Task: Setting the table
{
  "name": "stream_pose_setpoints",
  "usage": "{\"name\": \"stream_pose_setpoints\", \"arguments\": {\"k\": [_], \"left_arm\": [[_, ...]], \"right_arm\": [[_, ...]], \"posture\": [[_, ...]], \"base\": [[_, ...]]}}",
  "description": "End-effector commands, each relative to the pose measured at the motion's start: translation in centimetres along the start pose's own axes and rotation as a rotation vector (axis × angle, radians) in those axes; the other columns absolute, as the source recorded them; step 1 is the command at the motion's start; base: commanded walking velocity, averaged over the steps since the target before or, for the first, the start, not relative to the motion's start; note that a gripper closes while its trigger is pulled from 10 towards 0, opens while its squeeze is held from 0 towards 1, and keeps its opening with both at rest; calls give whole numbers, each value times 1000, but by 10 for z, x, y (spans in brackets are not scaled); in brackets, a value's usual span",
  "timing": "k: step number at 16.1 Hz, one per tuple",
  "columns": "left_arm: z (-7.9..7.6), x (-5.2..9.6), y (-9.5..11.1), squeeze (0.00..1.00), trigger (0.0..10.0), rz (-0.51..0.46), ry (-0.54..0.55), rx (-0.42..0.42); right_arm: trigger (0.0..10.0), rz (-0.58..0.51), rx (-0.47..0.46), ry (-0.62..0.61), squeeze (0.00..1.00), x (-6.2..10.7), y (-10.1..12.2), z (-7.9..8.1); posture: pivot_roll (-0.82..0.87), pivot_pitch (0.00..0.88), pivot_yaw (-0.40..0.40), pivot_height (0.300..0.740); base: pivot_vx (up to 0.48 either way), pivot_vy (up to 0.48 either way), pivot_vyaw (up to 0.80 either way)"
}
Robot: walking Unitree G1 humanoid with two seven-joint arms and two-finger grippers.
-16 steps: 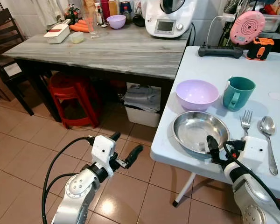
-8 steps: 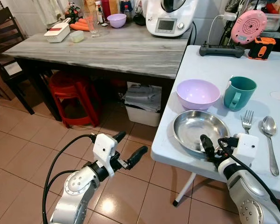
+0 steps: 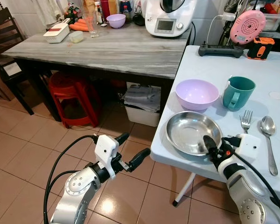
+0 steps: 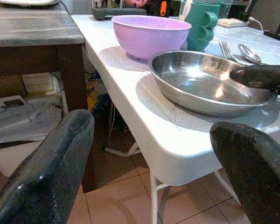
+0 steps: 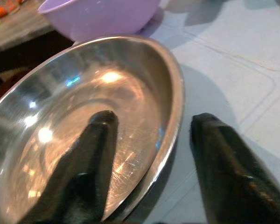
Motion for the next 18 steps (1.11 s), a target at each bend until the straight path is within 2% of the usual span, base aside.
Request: {"name": "stream_pose_setpoints", "arguments": {"k": [1,4,7,13,18], "left_arm": [[0,2,3,0,10000,2,-11,-11],[0,3,3,0,10000,2,-12,-8],[0,2,4,0,10000,3,-17,-5],[0,3,2,0,10000,2,-15,-9],[8,5,3,0,10000,-21,67,-18]], "right_arm": [[0,45,-46,-15,0,1,-9,0],[0,50,-46,-23,0,1,-9,-1],[0,62,-133,-63,0,-1,-11,-6],[0,72,-173,-100,0,-1,-14,-9],[0,46,-189,-148,0,0,-11,-11]], "posture": [[-142,80,89,740],[-139,82,88,740],[-140,82,88,740],[-138,69,87,740],[-134,62,85,740]], "base": [[0,0,0],[0,0,0],[0,0,0],[0,0,0],[0,0,0]]}}
Point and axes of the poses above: a point about 5 cm out from each wrist's last joint towards the gripper, its own x axis pointing back from the gripper into the wrist, its own y axis along the axis of the wrist's last joint, z = x × y, the point moved 3 cm from there along -x, pointing out of the wrist towards the gripper, and after that the axes turned 2 degrees about x, right-handed, at the moved point
